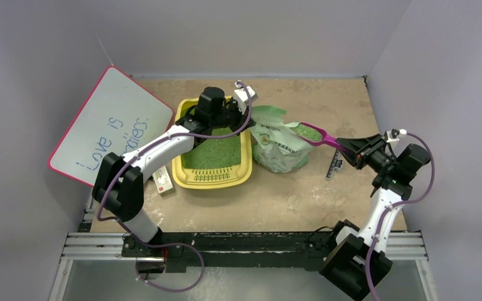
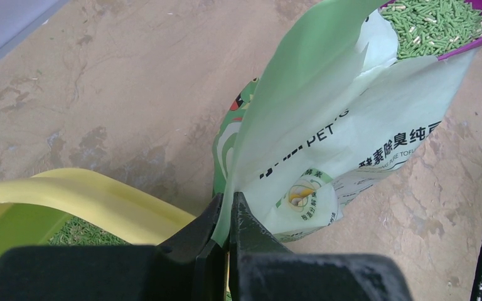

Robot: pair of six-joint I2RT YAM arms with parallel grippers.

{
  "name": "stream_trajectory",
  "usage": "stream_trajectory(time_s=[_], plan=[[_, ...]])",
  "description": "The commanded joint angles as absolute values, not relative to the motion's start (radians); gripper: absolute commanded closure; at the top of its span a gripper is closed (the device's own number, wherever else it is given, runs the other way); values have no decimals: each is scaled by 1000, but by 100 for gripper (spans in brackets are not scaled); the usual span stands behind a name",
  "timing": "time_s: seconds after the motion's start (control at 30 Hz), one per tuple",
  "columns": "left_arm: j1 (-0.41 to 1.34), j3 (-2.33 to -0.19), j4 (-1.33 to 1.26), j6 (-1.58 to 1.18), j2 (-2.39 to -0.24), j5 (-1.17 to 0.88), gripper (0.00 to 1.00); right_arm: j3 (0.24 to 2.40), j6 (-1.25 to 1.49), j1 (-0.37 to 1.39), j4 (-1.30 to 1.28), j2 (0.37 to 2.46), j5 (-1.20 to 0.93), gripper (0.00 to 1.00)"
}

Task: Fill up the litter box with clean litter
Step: 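Scoop the cat litter from the cat litter bag.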

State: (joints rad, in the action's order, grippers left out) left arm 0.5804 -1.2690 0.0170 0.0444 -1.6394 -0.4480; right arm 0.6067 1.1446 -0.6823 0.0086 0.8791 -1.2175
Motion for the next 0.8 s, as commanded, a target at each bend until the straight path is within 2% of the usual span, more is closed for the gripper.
stream_trajectory(time_s=[0.0, 0.4, 0.77], plan=[[545, -1312, -26, 58, -1598, -338, 100, 661, 1041, -698, -105, 860, -1210, 100], [544, -1394, -3, 8, -1689, -265, 100, 727, 1004, -657, -77, 891, -1239, 100], [546, -1360, -8, -9, -1663, -314, 100, 755, 1057, -635, 19, 878, -1254, 100]])
